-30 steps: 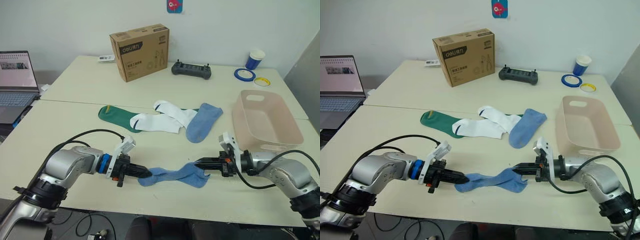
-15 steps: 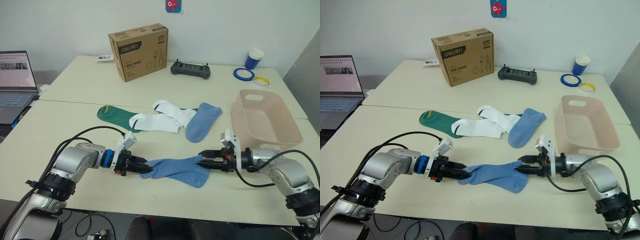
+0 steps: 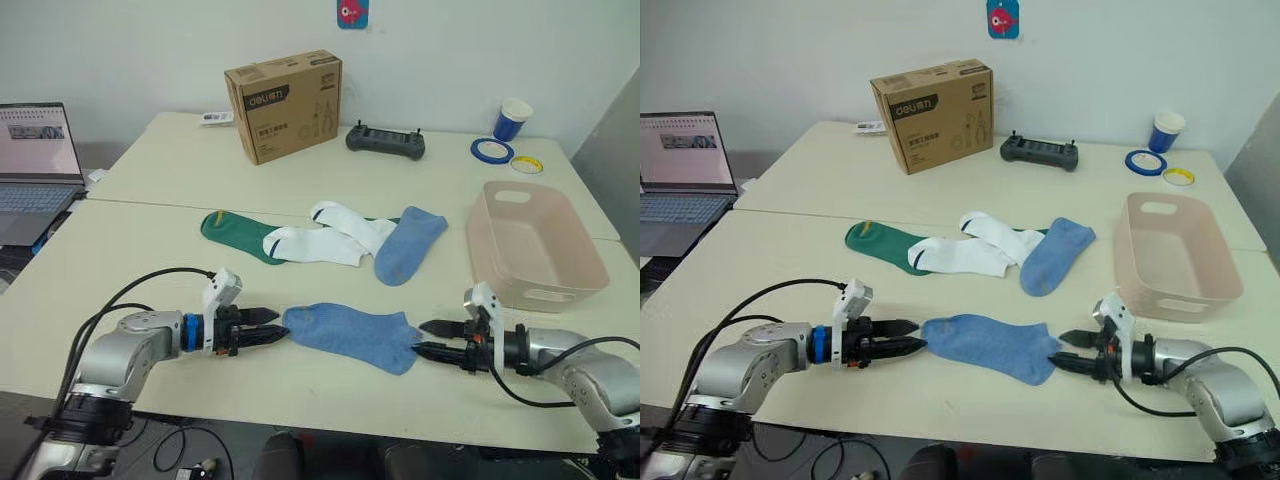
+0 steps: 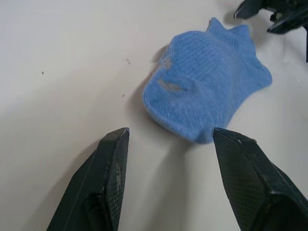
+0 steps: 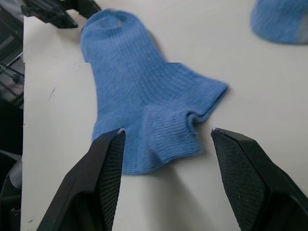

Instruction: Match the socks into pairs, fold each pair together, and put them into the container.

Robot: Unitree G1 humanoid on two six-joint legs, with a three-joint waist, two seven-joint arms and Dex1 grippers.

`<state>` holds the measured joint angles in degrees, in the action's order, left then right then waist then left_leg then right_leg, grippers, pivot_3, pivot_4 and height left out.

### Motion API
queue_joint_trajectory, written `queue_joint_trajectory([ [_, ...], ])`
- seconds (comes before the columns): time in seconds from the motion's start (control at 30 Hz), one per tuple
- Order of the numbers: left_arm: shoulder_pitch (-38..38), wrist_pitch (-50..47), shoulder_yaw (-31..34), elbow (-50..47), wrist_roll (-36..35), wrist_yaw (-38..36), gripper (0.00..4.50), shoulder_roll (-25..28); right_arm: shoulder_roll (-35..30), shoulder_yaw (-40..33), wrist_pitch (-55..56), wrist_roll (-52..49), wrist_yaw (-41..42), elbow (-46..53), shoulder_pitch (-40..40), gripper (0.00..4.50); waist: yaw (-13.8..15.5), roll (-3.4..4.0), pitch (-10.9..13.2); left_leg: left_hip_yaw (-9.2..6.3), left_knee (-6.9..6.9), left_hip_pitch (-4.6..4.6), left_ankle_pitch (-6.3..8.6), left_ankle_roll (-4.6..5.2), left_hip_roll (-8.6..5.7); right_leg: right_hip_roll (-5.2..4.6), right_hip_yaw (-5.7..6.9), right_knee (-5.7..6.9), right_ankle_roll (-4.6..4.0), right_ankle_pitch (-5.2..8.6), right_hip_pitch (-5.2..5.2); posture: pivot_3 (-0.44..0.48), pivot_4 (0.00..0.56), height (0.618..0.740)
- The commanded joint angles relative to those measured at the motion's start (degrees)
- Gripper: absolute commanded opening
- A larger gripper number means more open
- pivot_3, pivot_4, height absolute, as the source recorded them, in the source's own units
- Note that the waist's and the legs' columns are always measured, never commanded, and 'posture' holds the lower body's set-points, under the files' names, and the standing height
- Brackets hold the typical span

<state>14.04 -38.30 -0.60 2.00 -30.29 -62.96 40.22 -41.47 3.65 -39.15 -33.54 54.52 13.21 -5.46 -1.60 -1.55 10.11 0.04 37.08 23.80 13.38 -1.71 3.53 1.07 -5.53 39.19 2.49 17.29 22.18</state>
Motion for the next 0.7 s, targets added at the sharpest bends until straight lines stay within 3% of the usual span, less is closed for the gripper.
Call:
queue_joint_trajectory([
  [0.03, 0.83, -1.16, 0.00, -1.46, 0.01, 1.78, 2.85, -1.09, 0.33, -0.15, 0.76, 0.71, -0.10, 2.20, -0.21, 3.07, -0.06, 0.00, 0.00, 0.02, 0.04, 0.00, -0.03, -0.05, -0.01, -0.01, -0.03, 0.00, 0.05, -0.08, 0.00, 0.000, 0.150, 0.740],
  [0.07, 0.83, -1.04, -0.37, -1.69, 0.28, 1.87, 2.68, -1.28, 0.60, 0.09, 0.80, 0.91, 0.08, 2.22, -0.35, 3.10, -0.10, 0.00, 0.00, 0.04, 0.08, -0.01, -0.06, -0.09, -0.03, -0.02, -0.06, -0.01, 0.08, -0.15, -0.02, 0.000, 0.150, 0.740],
  [0.17, 0.19, -3.62, -0.69, -4.66, -1.86, 0.95, 2.00, -1.41, 1.91, 0.36, 0.18, 0.36, 0.09, 2.64, -1.25, 2.45, -0.23, -0.02, -0.01, 0.07, 0.11, -0.03, -0.09, -0.12, -0.02, -0.02, -0.09, -0.04, 0.09, -0.25, -0.03, 0.000, 0.150, 0.740],
  [0.37, -1.13, -4.66, -0.29, -6.08, -1.93, 0.52, 0.10, -0.10, 2.47, -0.38, 0.26, 0.64, -0.17, 2.40, -1.15, 0.38, -0.22, -0.01, -0.01, 0.03, 0.01, -0.01, -0.10, -0.12, 0.01, 0.02, -0.07, -0.06, 0.03, -0.21, 0.02, 0.000, 0.150, 0.740],
  [0.4, -1.47, -5.42, 0.36, -6.44, -2.53, 0.66, 0.00, 0.23, 2.21, -0.62, 0.22, 0.48, 0.02, 2.65, -0.76, 0.02, -0.22, -0.01, -0.01, 0.03, -0.02, -0.01, -0.09, -0.12, 0.01, 0.03, -0.07, -0.06, 0.02, -0.21, 0.03, 0.000, 0.150, 0.740],
  [0.7, -11.35, -11.16, 4.98, -16.71, -8.54, 0.40, 0.00, 5.17, -0.83, -1.64, -5.27, -4.42, 1.27, 10.85, 4.54, 0.02, -0.24, -0.01, 0.00, 0.00, -0.10, 0.02, -0.08, -0.10, 0.07, 0.05, -0.03, -0.09, -0.06, -0.13, 0.08, 0.000, 0.150, 0.740],
])
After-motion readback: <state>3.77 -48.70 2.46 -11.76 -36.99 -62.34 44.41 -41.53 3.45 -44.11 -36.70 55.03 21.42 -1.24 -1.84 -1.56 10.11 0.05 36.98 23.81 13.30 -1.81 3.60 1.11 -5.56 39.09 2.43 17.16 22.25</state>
